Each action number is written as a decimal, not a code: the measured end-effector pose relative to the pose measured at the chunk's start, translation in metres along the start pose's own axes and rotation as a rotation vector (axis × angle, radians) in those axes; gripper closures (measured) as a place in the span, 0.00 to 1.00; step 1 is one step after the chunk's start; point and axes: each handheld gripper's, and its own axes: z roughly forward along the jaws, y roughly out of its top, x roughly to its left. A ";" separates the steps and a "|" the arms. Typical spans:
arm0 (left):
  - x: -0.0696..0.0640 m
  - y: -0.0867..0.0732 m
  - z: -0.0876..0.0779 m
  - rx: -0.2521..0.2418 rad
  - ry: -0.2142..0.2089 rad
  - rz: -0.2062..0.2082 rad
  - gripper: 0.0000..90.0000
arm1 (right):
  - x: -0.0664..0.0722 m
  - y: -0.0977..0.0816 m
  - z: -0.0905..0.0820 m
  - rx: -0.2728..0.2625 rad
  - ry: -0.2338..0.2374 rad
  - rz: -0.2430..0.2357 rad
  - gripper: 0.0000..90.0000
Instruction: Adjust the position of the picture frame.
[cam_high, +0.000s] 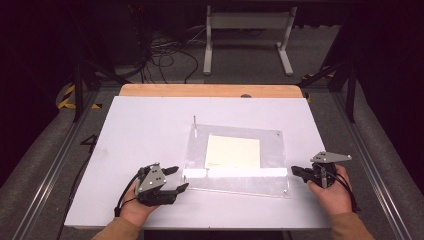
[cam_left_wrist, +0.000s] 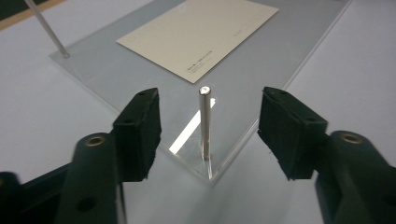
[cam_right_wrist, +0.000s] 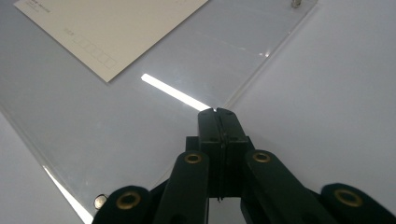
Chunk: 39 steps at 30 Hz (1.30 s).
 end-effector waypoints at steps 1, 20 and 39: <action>-0.002 0.003 0.008 0.026 0.003 -0.009 0.49 | 0.000 -0.001 0.000 0.001 0.002 0.000 0.99; 0.037 0.011 0.026 0.097 0.094 -0.150 0.94 | 0.001 -0.007 0.003 0.011 0.015 -0.017 0.97; 0.079 0.013 0.047 0.039 0.231 -0.257 0.92 | 0.000 -0.003 0.010 -0.002 0.062 -0.035 0.99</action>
